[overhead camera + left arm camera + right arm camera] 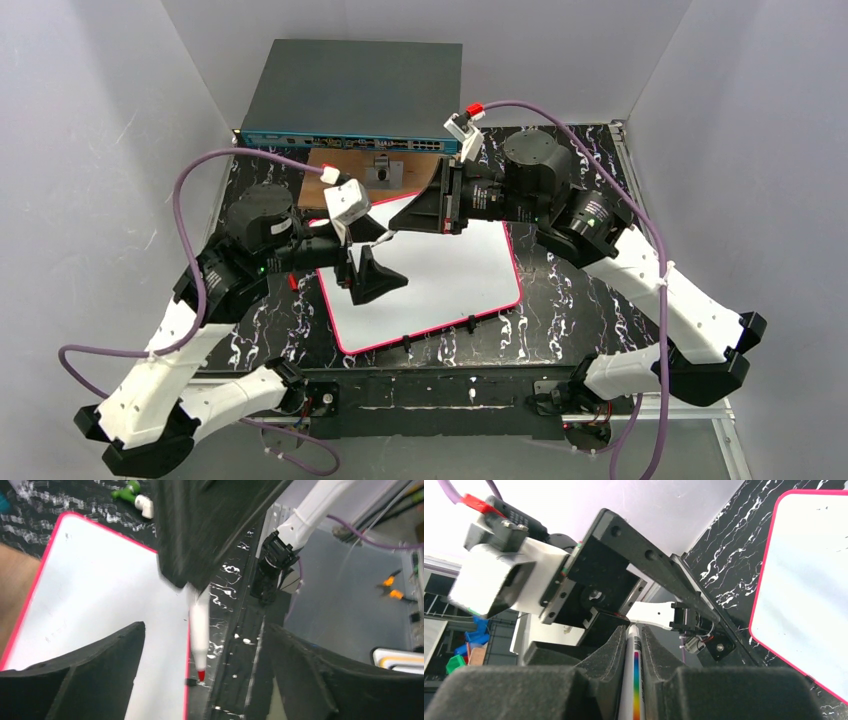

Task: Write a sentence on the whiteboard
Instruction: Pass from the left arm to the right, then hold the whiteboard on the whiteboard stand.

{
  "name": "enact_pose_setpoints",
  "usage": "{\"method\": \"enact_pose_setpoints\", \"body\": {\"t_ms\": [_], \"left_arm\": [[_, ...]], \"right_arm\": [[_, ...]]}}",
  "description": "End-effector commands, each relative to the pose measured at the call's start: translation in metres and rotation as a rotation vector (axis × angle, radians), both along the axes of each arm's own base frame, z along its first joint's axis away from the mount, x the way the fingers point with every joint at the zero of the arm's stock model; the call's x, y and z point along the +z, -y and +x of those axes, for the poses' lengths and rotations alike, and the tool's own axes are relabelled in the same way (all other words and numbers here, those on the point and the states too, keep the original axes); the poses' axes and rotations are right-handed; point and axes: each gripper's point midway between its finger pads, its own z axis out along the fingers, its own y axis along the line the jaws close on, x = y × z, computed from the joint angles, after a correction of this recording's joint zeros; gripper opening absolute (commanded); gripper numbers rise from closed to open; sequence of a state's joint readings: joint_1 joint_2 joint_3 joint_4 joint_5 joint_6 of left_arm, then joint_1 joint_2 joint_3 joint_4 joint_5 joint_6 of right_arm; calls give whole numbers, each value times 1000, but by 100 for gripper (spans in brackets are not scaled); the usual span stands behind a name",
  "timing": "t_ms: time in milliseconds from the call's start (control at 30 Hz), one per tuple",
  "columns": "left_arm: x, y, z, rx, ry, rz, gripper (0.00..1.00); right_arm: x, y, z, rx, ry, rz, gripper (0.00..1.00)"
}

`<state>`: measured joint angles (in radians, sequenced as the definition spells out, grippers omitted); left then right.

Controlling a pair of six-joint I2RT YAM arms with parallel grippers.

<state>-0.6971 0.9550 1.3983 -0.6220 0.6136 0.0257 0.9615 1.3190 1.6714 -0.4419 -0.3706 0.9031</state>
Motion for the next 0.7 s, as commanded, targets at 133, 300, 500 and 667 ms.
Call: {"method": "enact_pose_setpoints", "body": {"t_ms": [133,300,500,667], "left_arm": [[-11,-39,11,234,98,-5,98],[-56,-101,45,621,136,118,98],[-122,-193,84,1182,263,214,98],[-182,-233,90,1448,265,227,98]], "right_arm": [[25,26,10,-114,134,22,1],[13,53,27,-255,214,-64,1],[-7,90,41,-419,318,-106,1],[-17,111,46,-493,375,-140,1]]}}
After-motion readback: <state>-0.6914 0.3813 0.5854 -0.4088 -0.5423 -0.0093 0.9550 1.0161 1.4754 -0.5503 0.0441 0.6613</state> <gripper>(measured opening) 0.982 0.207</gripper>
